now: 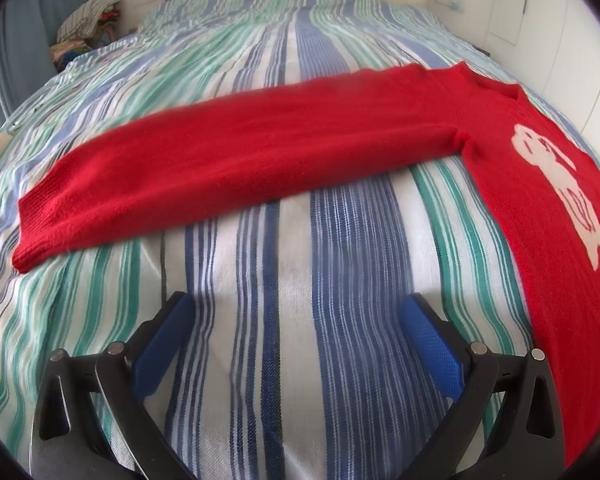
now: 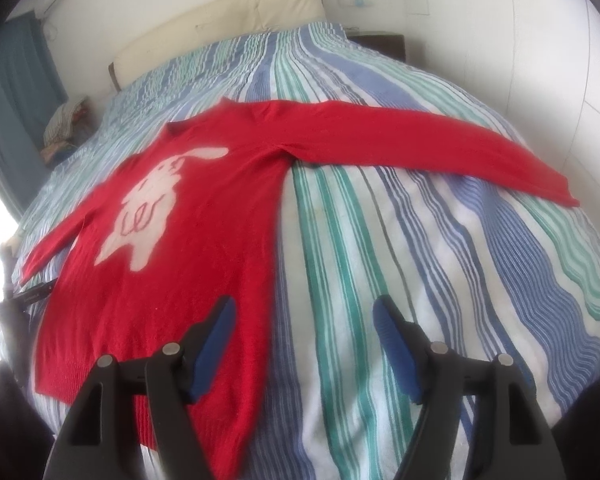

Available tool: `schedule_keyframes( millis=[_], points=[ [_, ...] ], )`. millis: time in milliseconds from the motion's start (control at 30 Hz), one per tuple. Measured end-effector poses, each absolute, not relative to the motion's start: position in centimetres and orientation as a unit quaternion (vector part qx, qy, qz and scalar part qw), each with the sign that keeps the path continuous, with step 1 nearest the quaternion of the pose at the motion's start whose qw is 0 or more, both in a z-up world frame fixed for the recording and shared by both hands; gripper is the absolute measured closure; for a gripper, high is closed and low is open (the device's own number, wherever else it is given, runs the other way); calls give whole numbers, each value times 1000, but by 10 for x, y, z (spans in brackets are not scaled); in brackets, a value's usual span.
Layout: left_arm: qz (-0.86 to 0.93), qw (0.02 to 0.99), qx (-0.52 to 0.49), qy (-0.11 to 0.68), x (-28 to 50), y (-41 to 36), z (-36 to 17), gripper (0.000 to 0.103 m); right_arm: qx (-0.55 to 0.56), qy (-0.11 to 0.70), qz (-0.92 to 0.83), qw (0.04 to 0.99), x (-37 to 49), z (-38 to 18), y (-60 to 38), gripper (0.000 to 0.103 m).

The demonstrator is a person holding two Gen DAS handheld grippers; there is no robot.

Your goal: Fold small clothes

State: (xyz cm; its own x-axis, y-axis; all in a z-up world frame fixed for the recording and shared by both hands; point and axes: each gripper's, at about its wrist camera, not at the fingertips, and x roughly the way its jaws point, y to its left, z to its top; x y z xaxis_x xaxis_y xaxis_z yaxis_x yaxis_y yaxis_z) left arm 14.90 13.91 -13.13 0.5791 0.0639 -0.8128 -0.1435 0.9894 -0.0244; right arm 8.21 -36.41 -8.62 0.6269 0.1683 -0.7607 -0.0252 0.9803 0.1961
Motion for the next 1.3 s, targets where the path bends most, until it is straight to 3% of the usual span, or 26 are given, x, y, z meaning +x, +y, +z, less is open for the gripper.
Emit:
schedule_keyframes(
  millis=[1300],
  points=[
    [59,887,-43,455,149,139,-131,0,64,427,64,900,81,-84,-356,32]
  ],
)
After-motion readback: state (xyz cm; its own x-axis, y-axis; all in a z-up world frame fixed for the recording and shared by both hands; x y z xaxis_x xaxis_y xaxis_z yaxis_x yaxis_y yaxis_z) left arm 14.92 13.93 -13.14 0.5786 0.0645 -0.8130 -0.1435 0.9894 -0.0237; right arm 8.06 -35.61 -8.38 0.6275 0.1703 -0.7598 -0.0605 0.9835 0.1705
